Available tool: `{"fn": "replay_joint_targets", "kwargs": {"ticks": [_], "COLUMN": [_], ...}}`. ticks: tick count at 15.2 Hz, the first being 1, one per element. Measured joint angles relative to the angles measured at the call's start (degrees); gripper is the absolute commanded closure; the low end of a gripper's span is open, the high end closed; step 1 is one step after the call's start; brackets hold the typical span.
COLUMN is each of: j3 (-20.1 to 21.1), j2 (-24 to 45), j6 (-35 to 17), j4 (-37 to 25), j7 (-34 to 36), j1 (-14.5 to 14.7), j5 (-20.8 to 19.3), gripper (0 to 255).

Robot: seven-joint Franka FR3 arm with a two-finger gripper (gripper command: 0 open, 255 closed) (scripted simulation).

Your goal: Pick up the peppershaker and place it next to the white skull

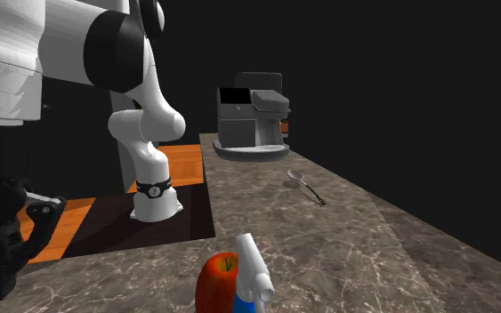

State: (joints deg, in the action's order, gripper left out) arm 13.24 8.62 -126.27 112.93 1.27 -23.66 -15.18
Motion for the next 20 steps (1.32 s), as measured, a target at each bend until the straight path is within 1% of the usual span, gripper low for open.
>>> {"fn": "replay_joint_targets", "kwargs": {"ticks": [4,5,11,16,20], "j3": [0.0,0.0,0.0,0.5,0.6], "j2": [0.1,0.1,0.1,-3.0,-3.3], "j6": [-0.1,-0.1,-0.1,5.3,6.1], "j4": [0.0,0.0,0.0,-2.6,-3.0], "j7": [0.0,0.0,0.0,-1.1,-1.1], "j1": [0.0,0.0,0.0,0.2,0.3], "j5": [0.0,0.0,0.0,1.5,1.7], "gripper": [255,0,0,0,0]}}
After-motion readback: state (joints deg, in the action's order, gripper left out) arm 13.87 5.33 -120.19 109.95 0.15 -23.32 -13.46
